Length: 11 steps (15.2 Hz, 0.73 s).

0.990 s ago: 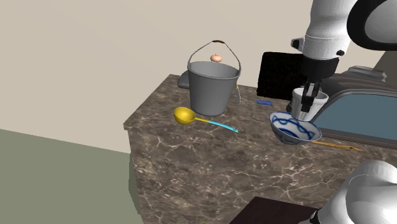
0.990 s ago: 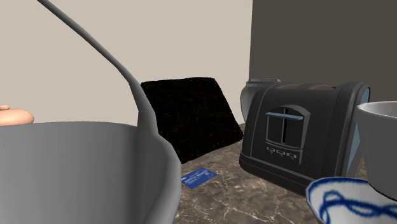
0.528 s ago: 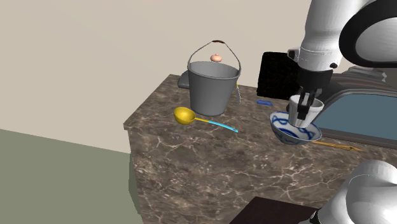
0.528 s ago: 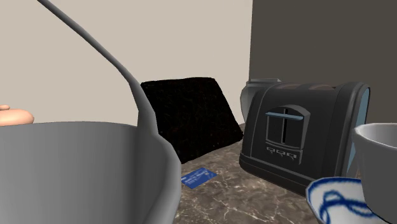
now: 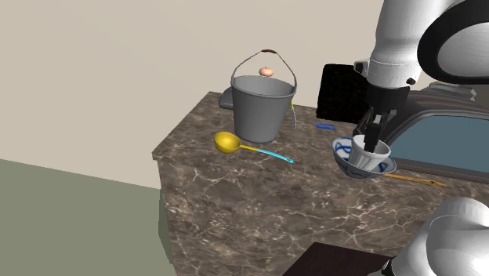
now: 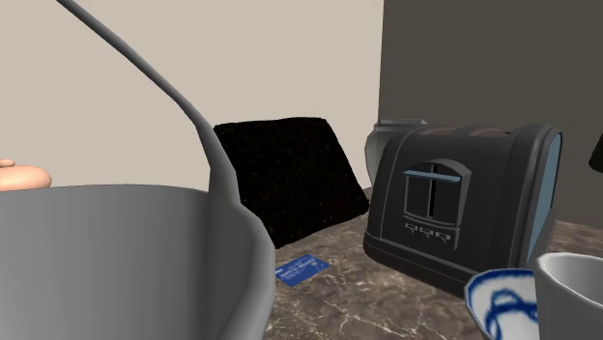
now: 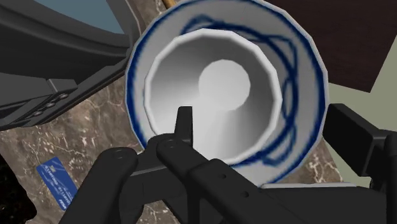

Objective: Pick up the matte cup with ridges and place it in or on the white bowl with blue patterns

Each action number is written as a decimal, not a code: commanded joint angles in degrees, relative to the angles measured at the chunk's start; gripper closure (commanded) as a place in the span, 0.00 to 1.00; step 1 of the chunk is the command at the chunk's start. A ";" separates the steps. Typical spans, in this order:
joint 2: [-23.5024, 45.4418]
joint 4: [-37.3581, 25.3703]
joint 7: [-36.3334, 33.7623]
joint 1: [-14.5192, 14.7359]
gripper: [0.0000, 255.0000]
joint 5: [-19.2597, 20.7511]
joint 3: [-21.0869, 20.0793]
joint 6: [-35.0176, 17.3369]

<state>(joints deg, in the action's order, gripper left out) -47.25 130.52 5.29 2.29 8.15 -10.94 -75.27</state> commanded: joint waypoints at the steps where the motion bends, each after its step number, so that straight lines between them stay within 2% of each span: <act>1: 0.00 0.00 0.00 0.00 0.00 0.00 0.00 0.00; 3: 0.00 0.00 0.00 0.00 0.00 0.00 0.00 0.00; 7: 4.39 -10.12 -0.24 -0.66 0.00 -0.28 -1.43 5.81; 11: 4.39 -10.12 -0.24 -0.66 0.00 -0.28 -1.43 5.81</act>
<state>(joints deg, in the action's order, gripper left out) -42.90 120.53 5.05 1.64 7.87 -12.35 -69.55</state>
